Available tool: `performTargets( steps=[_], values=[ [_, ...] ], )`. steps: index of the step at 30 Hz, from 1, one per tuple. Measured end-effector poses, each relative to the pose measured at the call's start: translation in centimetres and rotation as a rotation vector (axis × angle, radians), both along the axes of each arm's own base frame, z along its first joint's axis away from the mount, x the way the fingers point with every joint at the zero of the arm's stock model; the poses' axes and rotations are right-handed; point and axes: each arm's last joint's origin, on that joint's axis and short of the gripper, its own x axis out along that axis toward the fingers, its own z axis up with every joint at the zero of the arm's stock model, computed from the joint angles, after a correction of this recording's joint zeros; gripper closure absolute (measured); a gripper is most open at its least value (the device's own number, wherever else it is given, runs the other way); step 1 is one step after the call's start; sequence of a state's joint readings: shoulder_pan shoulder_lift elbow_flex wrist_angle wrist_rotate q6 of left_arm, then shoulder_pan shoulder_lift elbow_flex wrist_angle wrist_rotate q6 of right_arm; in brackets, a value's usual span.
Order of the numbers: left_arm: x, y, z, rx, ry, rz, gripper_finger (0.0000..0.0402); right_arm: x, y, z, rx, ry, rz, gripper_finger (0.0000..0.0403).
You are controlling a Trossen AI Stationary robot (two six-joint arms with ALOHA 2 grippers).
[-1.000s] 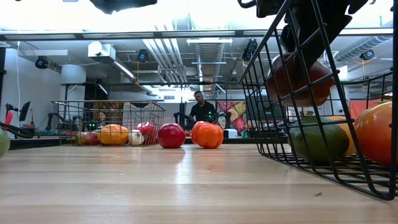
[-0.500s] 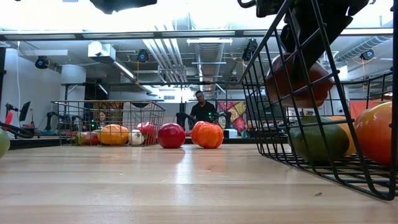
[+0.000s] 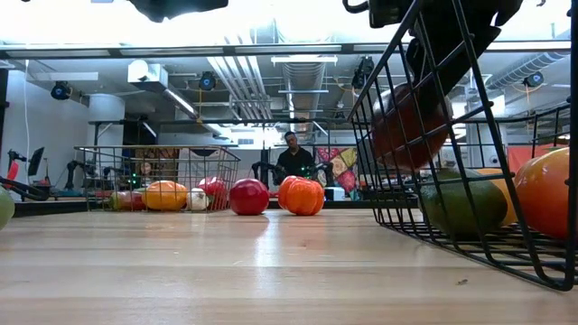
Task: Sort produce into baskets
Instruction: Put the red apple into the black wire basket
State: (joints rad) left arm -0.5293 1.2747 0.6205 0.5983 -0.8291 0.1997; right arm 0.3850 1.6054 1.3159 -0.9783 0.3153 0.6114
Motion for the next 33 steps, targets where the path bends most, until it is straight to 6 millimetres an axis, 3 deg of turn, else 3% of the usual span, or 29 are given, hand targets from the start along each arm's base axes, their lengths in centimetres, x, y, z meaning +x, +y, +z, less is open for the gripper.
performTargets(
  steps=[25, 29, 33],
  values=[
    [-0.02, 0.02, -0.35, -0.003, 0.027, 0.002, 0.0043, 0.21, 0.12, 0.05, 0.011, -0.019, 0.021, 0.0034],
    [-0.03, 0.02, -0.42, -0.002, 0.032, 0.001, 0.0043, 0.27, -0.23, 0.07, -0.007, -0.049, -0.073, 0.0034],
    [-0.03, 0.02, -0.44, -0.001, 0.034, 0.001, 0.0043, 0.27, -0.19, 0.05, 0.009, -0.036, -0.051, 0.0034]
  ],
)
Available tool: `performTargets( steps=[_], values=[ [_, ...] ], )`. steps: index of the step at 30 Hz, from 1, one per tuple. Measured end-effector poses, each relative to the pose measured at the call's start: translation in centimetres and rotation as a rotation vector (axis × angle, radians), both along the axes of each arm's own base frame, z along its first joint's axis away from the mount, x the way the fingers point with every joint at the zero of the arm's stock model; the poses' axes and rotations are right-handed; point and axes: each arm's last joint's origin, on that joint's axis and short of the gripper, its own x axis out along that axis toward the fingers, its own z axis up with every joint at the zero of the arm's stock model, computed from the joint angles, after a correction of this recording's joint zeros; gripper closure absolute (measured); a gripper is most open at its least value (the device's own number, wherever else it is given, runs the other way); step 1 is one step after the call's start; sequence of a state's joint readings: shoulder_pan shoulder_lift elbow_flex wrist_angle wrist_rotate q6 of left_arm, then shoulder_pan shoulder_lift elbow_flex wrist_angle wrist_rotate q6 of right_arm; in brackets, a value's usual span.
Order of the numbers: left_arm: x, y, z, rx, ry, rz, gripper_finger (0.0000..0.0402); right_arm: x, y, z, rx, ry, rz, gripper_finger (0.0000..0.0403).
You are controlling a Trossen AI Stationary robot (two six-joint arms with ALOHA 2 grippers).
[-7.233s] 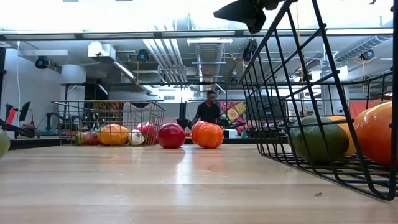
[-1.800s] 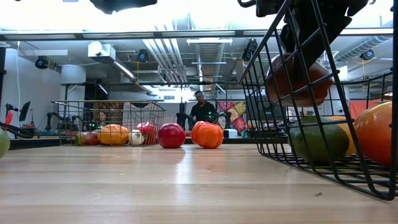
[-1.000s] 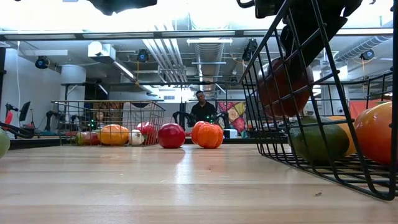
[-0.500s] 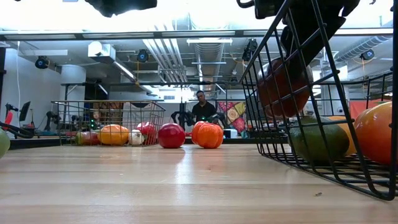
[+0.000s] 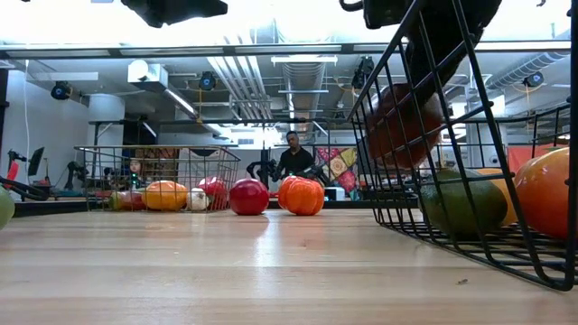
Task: Sort produce into baskets
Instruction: Put the red apple into the black wire basket
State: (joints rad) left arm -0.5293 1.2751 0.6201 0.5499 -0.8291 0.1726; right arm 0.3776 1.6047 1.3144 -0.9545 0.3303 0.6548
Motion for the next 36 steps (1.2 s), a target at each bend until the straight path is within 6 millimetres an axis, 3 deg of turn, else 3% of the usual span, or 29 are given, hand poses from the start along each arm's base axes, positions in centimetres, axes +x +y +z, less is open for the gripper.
performTargets(
  steps=[25, 30, 36],
  values=[
    [0.0, 0.01, -0.04, 0.003, 0.004, 0.0, 0.0043, -0.04, -0.05, 0.02, -0.007, 0.005, 0.01, 0.0034],
    [0.0, 0.01, -0.06, 0.003, 0.006, 0.0, 0.0043, 0.01, -0.28, 0.05, -0.026, -0.02, -0.056, 0.0034],
    [-0.01, 0.01, -0.11, 0.004, 0.01, 0.0, 0.0043, 0.26, -0.04, 0.11, 0.019, -0.016, 0.012, 0.0034]
  ],
)
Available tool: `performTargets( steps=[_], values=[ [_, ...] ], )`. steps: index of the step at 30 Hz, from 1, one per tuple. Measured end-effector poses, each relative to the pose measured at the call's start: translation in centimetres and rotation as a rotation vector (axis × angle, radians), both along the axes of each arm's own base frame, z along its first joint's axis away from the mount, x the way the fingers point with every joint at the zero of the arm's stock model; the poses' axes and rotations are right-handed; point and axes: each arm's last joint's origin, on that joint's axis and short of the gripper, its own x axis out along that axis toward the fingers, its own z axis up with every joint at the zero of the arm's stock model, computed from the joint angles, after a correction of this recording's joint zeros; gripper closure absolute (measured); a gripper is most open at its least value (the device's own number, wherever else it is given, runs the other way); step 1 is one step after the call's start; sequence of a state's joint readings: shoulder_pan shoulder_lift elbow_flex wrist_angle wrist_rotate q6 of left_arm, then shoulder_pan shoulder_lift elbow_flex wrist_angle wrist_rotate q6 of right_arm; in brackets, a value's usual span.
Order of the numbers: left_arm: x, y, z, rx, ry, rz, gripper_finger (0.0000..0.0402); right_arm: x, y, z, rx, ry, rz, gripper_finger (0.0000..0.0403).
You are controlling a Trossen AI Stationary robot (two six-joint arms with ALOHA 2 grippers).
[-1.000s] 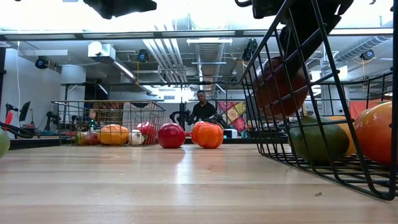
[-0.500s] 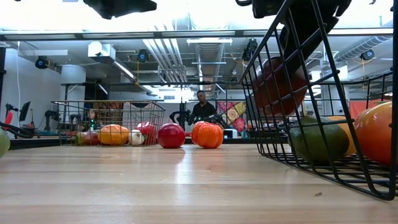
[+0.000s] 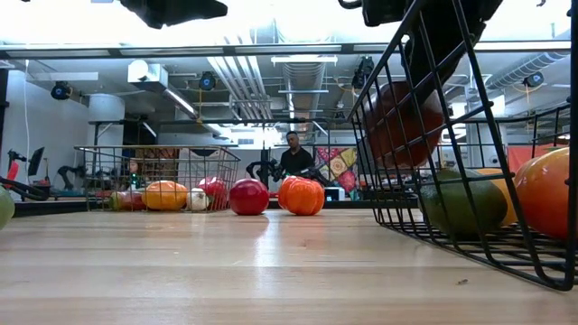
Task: Sort produce into baskets
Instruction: Put the red apple into the black wire basket, then put the green lime into the black wire basket
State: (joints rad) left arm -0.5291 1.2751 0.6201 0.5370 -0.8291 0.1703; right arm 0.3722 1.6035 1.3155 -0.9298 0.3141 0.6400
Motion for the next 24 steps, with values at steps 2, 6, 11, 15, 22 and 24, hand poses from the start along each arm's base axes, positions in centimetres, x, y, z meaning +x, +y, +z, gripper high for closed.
performTargets(
  steps=[2, 6, 11, 15, 22, 24],
  values=[
    [0.0, 0.01, -0.02, 0.001, 0.002, 0.0, 0.0043, 0.03, 0.03, 0.02, 0.003, -0.003, 0.004, 0.0034],
    [0.0, 0.0, -0.02, 0.001, 0.002, 0.0, 0.0043, 0.05, -0.07, 0.01, 0.015, 0.003, 0.001, 0.0034],
    [0.0, 0.0, -0.03, 0.001, 0.003, 0.0, 0.0043, -0.04, 0.0, -0.17, 0.032, 0.008, -0.015, 0.0025],
    [0.0, 0.01, -0.03, 0.001, 0.003, 0.0, 0.0043, -0.06, -0.02, -0.2, 0.032, 0.011, -0.016, 0.0006],
    [0.0, 0.0, -0.03, 0.001, 0.003, 0.0, 0.0043, -0.07, -0.1, -0.21, 0.021, 0.022, 0.004, 0.0003],
    [0.0, 0.0, -0.03, 0.001, 0.003, 0.0, 0.0043, -0.07, -0.14, 0.04, 0.018, 0.028, 0.006, 0.0003]
  ],
)
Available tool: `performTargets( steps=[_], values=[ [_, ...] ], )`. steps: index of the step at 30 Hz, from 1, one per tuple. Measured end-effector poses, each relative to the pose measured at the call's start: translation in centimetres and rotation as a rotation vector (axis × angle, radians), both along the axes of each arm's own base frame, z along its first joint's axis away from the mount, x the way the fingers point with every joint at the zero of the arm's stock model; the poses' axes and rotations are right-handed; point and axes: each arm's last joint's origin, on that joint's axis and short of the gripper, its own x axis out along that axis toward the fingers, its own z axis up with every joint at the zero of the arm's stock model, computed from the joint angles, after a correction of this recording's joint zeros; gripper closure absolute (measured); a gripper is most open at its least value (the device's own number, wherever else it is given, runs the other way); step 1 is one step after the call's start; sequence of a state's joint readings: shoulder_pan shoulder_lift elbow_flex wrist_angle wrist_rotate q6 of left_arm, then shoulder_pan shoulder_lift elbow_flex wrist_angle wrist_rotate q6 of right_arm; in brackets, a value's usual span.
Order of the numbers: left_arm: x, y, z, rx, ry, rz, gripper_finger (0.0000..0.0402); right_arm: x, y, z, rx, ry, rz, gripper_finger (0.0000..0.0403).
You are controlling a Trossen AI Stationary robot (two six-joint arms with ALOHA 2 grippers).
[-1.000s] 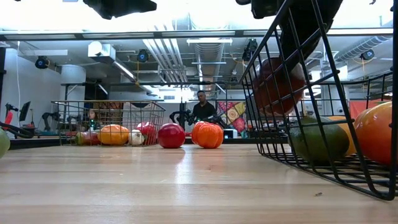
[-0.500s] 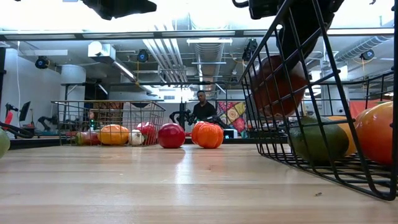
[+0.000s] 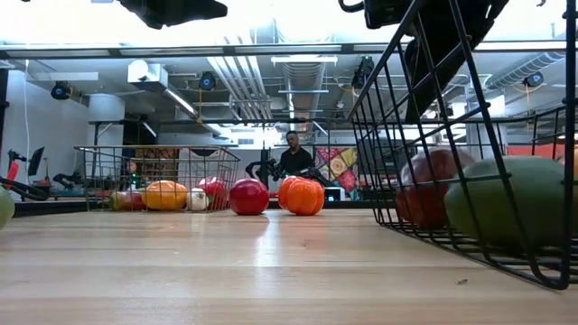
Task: Sort produce into baskets
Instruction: Put the green lime into the black wire basket
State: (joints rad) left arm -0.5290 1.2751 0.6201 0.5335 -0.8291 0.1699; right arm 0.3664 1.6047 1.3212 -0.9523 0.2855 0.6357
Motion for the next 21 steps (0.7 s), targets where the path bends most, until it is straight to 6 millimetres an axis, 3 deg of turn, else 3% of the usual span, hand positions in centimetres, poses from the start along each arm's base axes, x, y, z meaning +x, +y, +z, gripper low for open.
performTargets(
  steps=[10, 17, 21],
  values=[
    [0.2, -0.5, 0.4, 0.009, 0.083, -0.007, 0.0043, 0.6, 0.3, 3.2, 0.029, -0.098, 0.018, 0.0003],
    [-0.3, -0.9, 2.2, -0.098, 0.442, 0.008, 0.0043, 1.2, 0.5, 3.6, 0.032, -0.154, 0.066, 0.0003],
    [-1.3, -1.2, 2.2, -0.241, 0.701, -0.041, 0.0043, 1.2, 0.5, 3.6, 0.017, -0.147, 0.095, 0.0003]
  ],
)
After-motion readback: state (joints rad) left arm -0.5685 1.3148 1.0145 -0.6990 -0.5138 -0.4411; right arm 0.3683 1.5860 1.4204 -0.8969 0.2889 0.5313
